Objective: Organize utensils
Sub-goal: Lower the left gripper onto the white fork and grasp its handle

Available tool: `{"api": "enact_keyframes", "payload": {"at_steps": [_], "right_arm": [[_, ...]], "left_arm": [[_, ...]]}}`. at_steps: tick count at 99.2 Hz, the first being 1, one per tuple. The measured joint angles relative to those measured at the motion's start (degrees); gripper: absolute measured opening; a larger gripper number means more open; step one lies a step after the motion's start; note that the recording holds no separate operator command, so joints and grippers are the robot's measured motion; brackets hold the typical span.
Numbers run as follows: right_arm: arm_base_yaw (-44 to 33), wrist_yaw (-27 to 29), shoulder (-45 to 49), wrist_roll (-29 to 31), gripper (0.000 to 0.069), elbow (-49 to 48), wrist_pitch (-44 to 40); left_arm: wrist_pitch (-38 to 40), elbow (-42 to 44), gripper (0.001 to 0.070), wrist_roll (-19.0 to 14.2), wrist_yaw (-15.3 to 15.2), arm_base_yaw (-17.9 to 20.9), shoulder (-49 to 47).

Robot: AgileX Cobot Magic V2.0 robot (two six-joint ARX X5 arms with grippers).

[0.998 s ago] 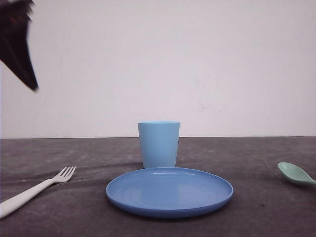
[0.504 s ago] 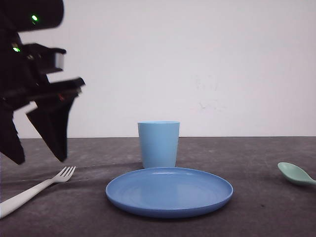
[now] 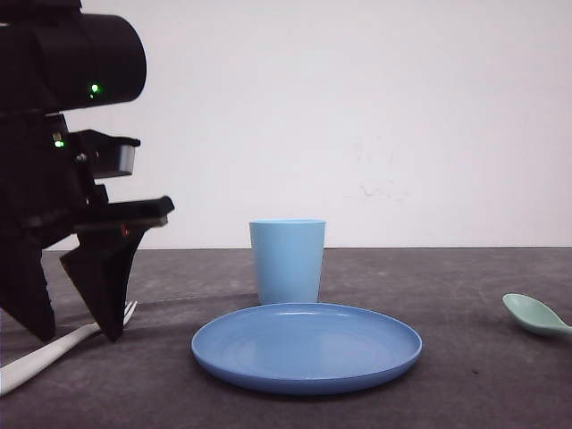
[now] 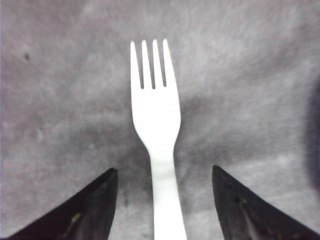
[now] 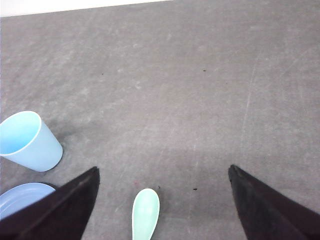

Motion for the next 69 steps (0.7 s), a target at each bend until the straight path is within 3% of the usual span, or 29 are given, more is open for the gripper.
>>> {"api": "enact_keyframes", "payload": {"at_steps": [14, 29, 34, 69], "right_arm": [[0.0, 0.0, 0.0, 0.0, 0.0520, 0.0, 0.0], [0.0, 0.0, 0.0, 0.0, 0.0520, 0.0, -0.5], [0.0, 0.0, 0.0, 0.0, 0.0520, 0.0, -0.9], [0.0, 0.0, 0.0, 0.0, 0.0520, 0.0, -1.3]], "left_arm": [[0.0, 0.0, 0.0318, -0.3, -0.2, 0.0, 0.2], [0.0, 0.0, 0.0092, -0.8, -0.2, 0.0, 0.2], [0.0, 0.0, 0.0048, -1.1, -0.2, 0.0, 0.2], [0.0, 0.5, 0.0038, -1.5, -0.2, 0.0, -1.1]]}}
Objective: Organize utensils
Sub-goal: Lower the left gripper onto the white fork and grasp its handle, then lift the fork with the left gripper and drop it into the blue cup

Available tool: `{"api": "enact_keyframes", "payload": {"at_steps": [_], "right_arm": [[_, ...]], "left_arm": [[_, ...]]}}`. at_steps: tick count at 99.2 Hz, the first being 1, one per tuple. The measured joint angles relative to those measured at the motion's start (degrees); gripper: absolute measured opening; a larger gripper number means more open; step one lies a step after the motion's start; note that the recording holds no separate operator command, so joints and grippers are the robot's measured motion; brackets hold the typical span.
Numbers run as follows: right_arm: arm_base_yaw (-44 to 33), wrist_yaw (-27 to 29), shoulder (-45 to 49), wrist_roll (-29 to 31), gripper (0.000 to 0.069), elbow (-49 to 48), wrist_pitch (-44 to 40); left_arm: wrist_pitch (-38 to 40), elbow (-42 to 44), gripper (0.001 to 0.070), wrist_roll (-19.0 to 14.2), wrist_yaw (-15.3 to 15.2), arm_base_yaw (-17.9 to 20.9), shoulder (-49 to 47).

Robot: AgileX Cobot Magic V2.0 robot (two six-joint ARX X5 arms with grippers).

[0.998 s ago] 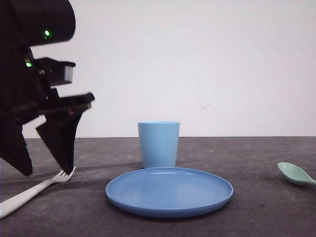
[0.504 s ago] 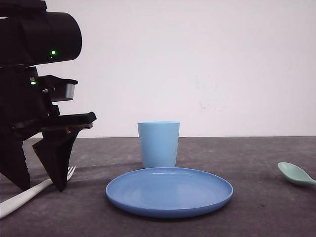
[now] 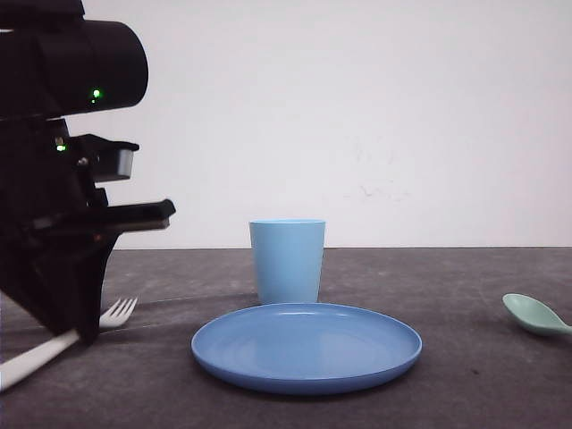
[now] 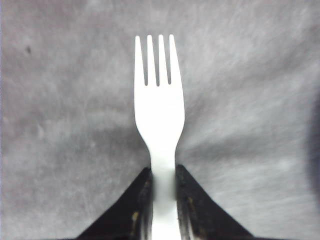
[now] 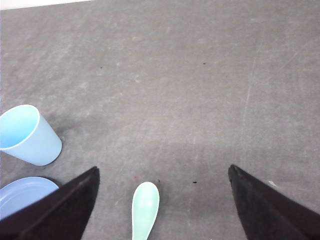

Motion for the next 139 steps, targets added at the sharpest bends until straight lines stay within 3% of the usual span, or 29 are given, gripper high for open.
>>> {"api": "enact_keyframes", "payload": {"at_steps": [9, 33, 54, 77, 99, 139], "right_arm": [[0.0, 0.0, 0.0, 0.0, 0.0520, 0.0, 0.0], [0.0, 0.1, 0.0, 0.0, 0.0520, 0.0, 1.3], [0.0, 0.3, 0.0, 0.0, 0.0520, 0.0, 3.1], [0.0, 1.7, 0.0, 0.0, 0.0520, 0.0, 4.1], [0.0, 3.2, 0.0, 0.0, 0.0520, 0.0, 4.1], [0.0, 4.5, 0.0, -1.8, 0.0520, 0.0, 3.8]], "left_arm": [[3.6, 1.2, 0.0038, 0.6, 0.0, -0.3, -4.2], [27.8, 2.7, 0.0038, 5.0, -4.3, -3.5, -16.8], [43.2, 2.7, 0.0038, 10.1, -4.5, -5.2, -12.0], [56.9, 2.7, 0.0038, 11.8, -4.4, -6.0, -1.9], [63.3, 2.7, 0.0038, 11.9, -4.4, -7.4, 6.7], [63.4, 2.7, 0.0038, 10.7, -4.4, -7.7, 14.4]]}}
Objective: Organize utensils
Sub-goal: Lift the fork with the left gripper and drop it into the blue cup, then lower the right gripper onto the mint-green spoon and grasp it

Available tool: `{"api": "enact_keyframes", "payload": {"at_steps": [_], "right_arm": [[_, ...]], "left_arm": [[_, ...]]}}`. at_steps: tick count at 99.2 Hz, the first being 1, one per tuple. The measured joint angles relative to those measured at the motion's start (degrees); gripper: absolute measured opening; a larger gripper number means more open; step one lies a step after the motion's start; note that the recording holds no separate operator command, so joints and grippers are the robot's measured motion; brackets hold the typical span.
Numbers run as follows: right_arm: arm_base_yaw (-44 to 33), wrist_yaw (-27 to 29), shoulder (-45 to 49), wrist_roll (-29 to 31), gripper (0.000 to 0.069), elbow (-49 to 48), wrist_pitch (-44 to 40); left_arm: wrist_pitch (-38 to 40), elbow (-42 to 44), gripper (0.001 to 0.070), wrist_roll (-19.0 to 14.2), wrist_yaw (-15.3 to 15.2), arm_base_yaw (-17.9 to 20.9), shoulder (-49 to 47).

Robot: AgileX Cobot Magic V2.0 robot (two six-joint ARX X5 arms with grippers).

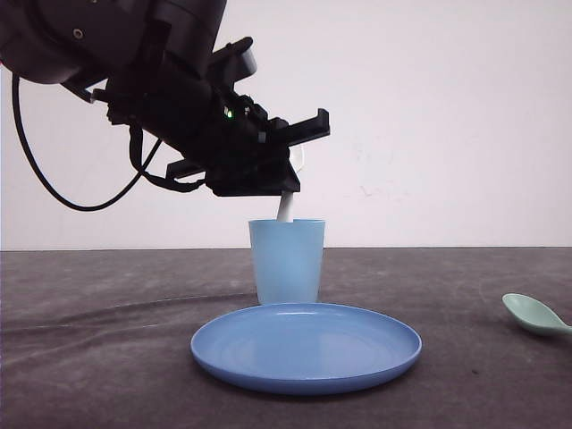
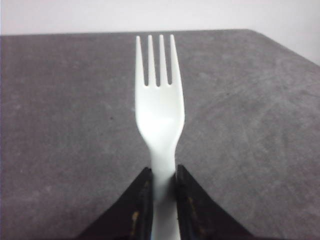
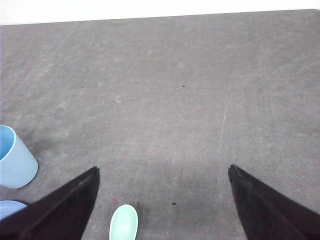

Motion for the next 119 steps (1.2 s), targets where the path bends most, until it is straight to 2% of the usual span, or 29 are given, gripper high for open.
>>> {"api": "enact_keyframes", "payload": {"at_steps": [7, 20, 30, 47, 64, 78, 98, 119], "right_arm": [[0.0, 0.0, 0.0, -0.2, 0.0520, 0.0, 0.0], [0.0, 0.0, 0.0, -0.6, 0.0520, 0.0, -0.3], [0.0, 0.0, 0.3, -0.5, 0.0520, 0.0, -1.2], [0.8, -0.1, 2.4, 1.0, 0.0520, 0.0, -4.6], [4.4, -1.5, 6.5, 4.0, 0.0518, 0.0, -9.9], [8.7, -1.5, 11.6, 6.1, 0.0457, 0.0, -13.5], [14.1, 0.8, 19.0, 8.3, 0.0428, 0.0, -14.6], [18.0, 3.2, 25.6, 11.2, 0.0412, 0.0, -14.7]], "left_arm": [[0.3, 0.0, 0.0060, -0.5, 0.0, 0.0, 0.0], [0.3, 0.0, 0.0215, -0.6, 0.0, 0.0, 0.0], [-0.2, 0.0, 0.0263, -0.6, 0.1, -0.3, 0.0], [-5.5, 0.0, 0.0274, -0.6, 0.1, -0.7, -3.2], [-12.4, 0.0, 0.0274, -0.6, 0.1, -0.8, -13.6], [-20.5, 0.0, 0.0274, -0.6, 0.1, -0.8, -22.5], [-34.2, 0.0, 0.0274, -0.6, 0.1, -1.1, -34.8], [-43.0, 0.0, 0.0274, -0.6, 0.1, -1.1, -41.7]]}}
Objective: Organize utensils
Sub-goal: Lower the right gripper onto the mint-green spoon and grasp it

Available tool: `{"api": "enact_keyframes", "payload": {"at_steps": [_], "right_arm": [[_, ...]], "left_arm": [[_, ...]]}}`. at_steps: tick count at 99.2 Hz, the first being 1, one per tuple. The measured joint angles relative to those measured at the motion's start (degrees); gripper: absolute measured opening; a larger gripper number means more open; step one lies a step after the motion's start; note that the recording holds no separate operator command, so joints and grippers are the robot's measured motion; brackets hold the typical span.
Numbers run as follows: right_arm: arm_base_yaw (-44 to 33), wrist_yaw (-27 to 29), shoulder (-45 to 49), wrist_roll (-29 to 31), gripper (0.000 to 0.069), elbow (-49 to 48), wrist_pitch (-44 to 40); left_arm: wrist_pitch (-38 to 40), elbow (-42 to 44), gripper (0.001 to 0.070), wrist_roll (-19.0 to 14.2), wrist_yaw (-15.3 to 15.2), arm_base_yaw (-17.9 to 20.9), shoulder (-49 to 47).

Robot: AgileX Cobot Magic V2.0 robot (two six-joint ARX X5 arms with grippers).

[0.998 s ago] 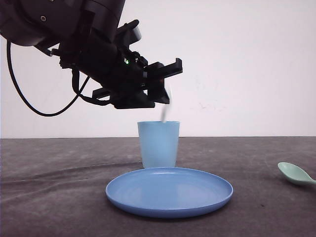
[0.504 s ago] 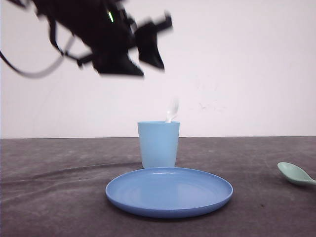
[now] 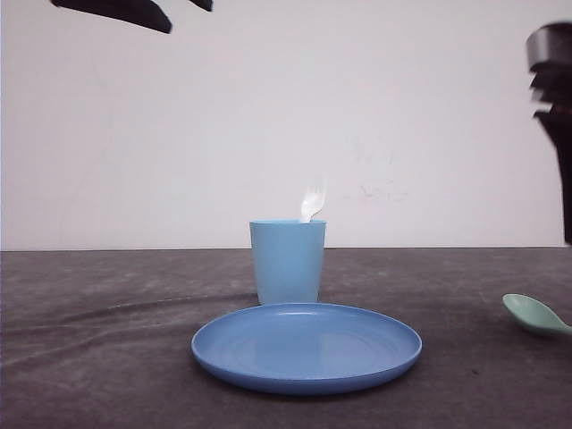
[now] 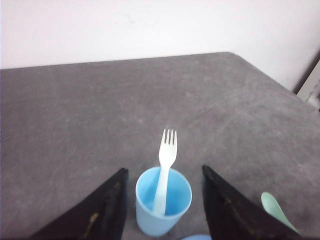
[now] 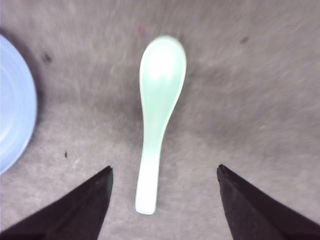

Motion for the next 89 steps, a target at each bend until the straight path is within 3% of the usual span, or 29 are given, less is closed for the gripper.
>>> {"api": "enact_keyframes", "payload": {"at_steps": [40, 65, 89], "right_arm": [[4.5, 4.2, 12.1, 3.6, 0.0392, 0.0, 5.1], [4.5, 4.3, 18.1, 4.7, 0.0298, 0.0, 7.6], [4.5, 4.3, 19.2, 4.7, 0.0125, 0.0, 9.1]], "left_arm": [[-8.0, 0.0, 0.0274, 0.0, 0.0, 0.0, -4.1], [-10.9, 0.0, 0.0274, 0.0, 0.0, 0.0, -4.3], [-12.0, 0.0, 0.0274, 0.0, 0.0, 0.0, -4.4]]}}
